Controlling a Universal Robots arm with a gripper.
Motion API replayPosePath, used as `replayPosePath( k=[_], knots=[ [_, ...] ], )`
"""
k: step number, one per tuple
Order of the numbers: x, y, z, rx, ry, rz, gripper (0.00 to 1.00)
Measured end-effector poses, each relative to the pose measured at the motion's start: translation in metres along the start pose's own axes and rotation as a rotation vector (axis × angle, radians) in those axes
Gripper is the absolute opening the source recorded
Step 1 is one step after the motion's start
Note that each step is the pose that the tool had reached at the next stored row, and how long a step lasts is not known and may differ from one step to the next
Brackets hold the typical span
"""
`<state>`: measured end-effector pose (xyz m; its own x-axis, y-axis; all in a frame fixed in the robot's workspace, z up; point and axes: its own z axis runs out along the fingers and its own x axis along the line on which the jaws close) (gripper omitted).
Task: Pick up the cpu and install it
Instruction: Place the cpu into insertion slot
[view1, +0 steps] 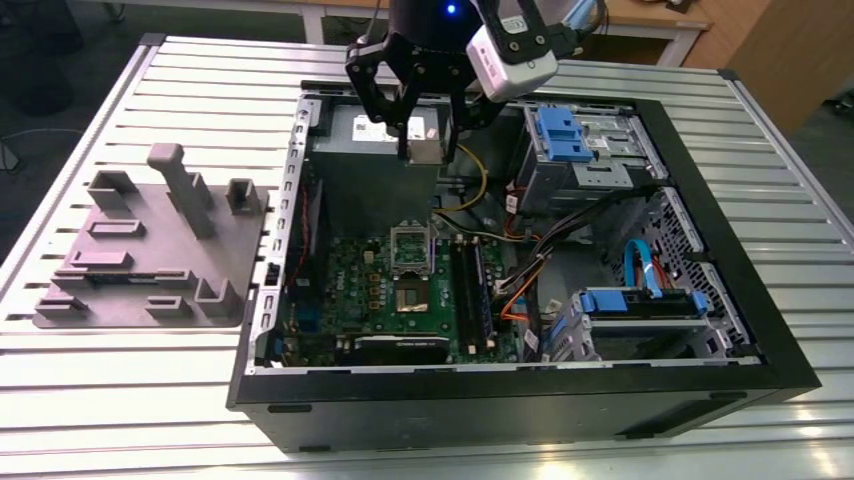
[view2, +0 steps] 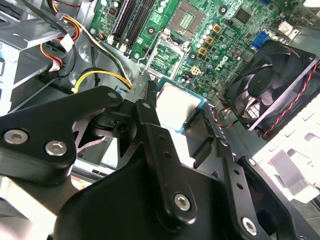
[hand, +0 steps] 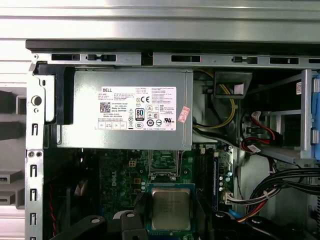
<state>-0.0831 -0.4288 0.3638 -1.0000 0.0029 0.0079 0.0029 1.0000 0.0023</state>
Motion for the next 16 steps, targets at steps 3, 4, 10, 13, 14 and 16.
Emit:
replayPosePath(
  k=[3, 4, 10, 13, 14, 16],
  knots=[
    [0.0000, 0.0000, 0.0001, 0.0000, 0.0000, 0.000, 0.47],
    [0.0000, 0.0000, 0.0001, 0.0000, 0.0000, 0.000, 0.47],
    [0.0000, 0.0000, 0.0002, 0.0000, 0.0000, 0.000, 0.47],
    [-0.0001, 0.0000, 0.0006, 0.0010, -0.0001, 0.000, 0.47],
    [-0.0001, -0.0001, 0.0007, 0.0026, -0.0001, 0.000, 0.47],
    [0.0000, -0.0002, 0.0011, 0.0067, -0.0001, 0.000, 0.47]
  ],
)
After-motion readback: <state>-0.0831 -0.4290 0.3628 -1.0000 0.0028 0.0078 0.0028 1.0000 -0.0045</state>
